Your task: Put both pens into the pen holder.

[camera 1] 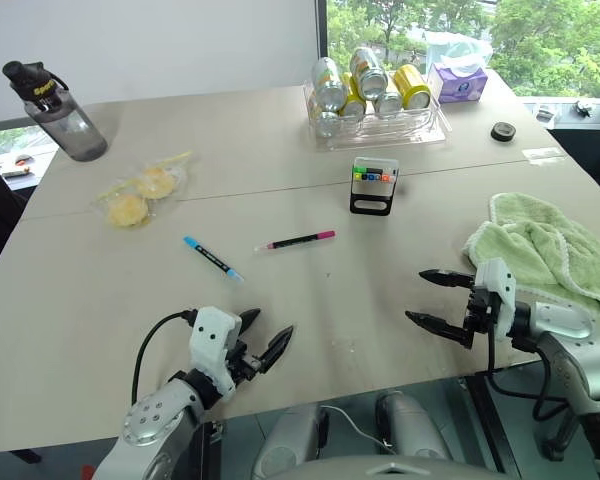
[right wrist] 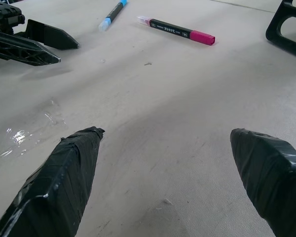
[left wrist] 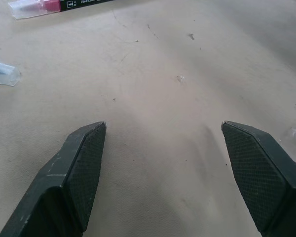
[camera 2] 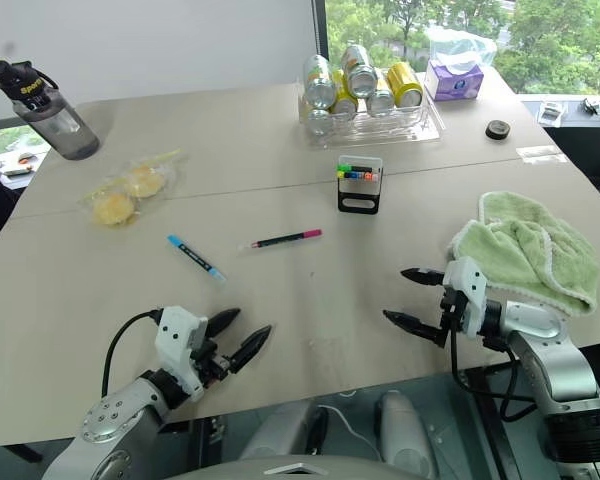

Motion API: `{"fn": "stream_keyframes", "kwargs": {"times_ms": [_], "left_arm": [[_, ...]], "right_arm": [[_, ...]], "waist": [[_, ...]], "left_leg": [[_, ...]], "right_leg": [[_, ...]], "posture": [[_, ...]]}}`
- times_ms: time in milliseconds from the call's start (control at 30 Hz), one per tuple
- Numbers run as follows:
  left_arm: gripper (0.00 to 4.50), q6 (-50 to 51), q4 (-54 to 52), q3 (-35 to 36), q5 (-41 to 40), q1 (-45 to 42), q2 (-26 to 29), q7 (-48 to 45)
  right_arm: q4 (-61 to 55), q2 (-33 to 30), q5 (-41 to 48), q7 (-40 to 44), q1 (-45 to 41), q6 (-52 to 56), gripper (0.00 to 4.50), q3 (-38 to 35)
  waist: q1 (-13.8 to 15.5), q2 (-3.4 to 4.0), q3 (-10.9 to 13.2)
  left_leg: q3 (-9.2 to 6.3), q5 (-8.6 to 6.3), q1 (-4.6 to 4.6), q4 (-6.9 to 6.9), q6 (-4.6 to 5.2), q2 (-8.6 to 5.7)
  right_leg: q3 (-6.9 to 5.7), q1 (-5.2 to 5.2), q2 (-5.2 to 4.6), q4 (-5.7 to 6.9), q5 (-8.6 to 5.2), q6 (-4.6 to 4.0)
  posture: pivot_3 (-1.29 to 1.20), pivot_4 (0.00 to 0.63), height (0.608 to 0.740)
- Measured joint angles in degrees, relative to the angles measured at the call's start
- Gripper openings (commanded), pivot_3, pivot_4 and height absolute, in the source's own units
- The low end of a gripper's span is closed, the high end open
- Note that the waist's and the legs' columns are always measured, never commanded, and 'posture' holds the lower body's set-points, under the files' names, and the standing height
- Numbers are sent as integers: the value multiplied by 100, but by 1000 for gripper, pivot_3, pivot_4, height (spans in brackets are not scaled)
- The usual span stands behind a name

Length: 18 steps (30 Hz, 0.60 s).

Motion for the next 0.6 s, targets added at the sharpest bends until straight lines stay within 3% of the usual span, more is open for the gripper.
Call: {"fn": "stream_keyframes", "kwargs": {"times_ms": [600], "left_arm": [[3843, 10, 0, 3, -83, -58, -58, 26]], "right_arm": [[84, 15, -121, 29, 2, -337, 4455, 2]], "waist": [[0, 1, 2]], "left_leg": [[0, 0, 0, 0, 0, 0]], "right_leg": [[0, 0, 0, 0, 0, 0]], "posture": [[0, 150, 739]]}}
